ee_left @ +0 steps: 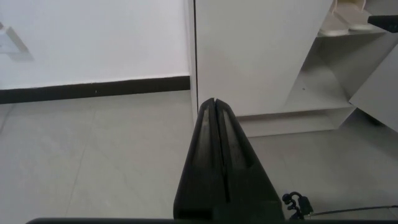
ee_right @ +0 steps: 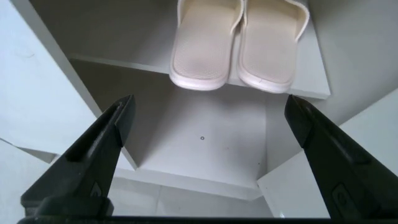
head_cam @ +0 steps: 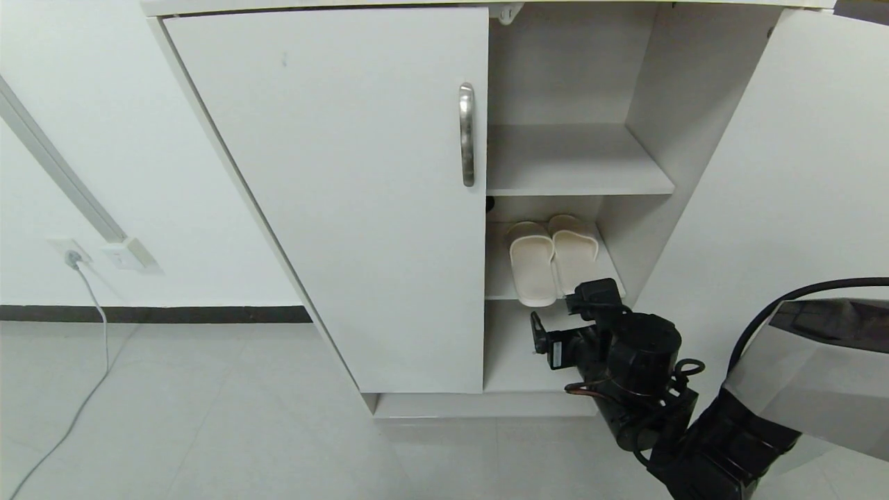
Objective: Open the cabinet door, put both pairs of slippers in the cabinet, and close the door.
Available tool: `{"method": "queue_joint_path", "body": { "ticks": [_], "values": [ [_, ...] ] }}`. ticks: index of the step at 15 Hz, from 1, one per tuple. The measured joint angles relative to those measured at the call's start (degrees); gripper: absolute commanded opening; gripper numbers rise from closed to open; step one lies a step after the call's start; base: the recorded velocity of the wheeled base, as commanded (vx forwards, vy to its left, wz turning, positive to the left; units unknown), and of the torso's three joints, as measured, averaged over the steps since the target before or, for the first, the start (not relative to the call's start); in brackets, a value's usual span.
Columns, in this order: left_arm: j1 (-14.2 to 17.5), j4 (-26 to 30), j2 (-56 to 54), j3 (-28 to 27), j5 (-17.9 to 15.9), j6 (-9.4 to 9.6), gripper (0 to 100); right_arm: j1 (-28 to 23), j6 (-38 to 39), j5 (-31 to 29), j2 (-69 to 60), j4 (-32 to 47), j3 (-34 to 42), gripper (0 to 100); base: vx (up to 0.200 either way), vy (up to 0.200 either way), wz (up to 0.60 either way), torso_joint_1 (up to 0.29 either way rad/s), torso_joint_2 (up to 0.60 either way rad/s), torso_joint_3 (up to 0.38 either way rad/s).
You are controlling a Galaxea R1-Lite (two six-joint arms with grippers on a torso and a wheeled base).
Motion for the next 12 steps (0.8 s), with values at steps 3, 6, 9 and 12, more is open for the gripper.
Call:
{"method": "queue_joint_path", "body": {
  "ticks": [3, 6, 9, 12],
  "values": [
    [0.00, 0.02, 0.00, 0.00, 0.00, -0.01, 0, 0.02, 0.02, 0.00, 0.00, -0.04, 0.00, 100, 0.000, 0.000, 0.00, -0.001, 0.00, 0.191],
    [0.00, 0.02, 0.00, 0.00, 0.00, -0.01, 0, 0.02, 0.00, 0.00, 0.00, -0.06, -0.06, 100, 0.000, 0.000, 0.00, 0.002, 0.00, 0.198],
    [0.02, 0.00, 0.00, 0.00, -0.01, 0.07, 0, 0.02, 0.02, 0.04, 0.05, 0.24, -0.04, 100, 0.000, 0.000, 0.00, 0.001, 0.00, 0.199],
    [0.00, 0.02, 0.00, 0.00, -0.01, 0.16, 0, 0.02, 0.22, 0.11, 0.11, 0.16, 0.24, 100, 0.000, 0.000, 0.00, -0.004, 0.00, 0.097]
  ]
}}
